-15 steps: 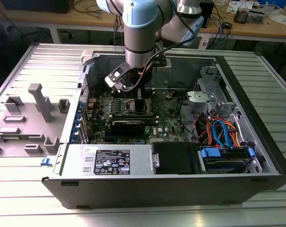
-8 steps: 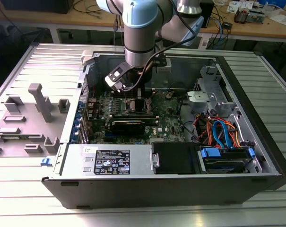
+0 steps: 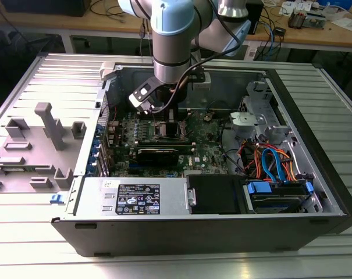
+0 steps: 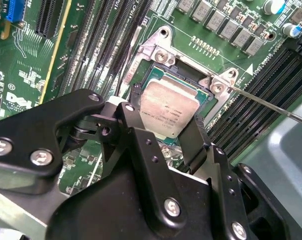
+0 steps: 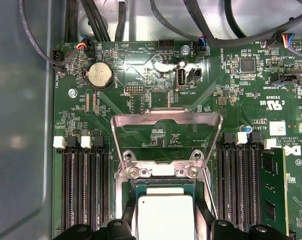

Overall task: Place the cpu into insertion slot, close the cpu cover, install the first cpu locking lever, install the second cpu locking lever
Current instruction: 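Place the cpu into insertion slot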

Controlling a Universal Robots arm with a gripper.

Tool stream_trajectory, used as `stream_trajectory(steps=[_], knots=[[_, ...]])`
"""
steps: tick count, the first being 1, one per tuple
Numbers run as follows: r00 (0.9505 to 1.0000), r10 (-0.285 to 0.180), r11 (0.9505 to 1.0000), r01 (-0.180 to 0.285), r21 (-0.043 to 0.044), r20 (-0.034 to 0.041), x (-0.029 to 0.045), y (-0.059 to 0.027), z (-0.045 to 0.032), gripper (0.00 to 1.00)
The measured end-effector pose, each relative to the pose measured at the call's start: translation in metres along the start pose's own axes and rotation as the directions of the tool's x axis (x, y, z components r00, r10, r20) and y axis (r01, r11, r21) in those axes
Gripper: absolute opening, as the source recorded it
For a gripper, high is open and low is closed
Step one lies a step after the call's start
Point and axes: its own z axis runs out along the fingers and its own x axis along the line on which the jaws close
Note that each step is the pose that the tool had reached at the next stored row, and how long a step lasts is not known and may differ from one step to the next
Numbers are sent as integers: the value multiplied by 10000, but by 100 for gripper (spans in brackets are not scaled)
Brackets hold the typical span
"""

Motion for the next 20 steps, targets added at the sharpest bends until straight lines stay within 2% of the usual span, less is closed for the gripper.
stream_trajectory(steps=[14,16,17,20], knots=[[10000,15,10000,-15,-1,-14,0,6,2,55],[10000,16,10000,-16,-1,-15,0,6,2,56],[10000,16,10000,-16,-1,-15,0,6,2,62],[10000,15,10000,-15,-1,-17,0,6,2,62]])
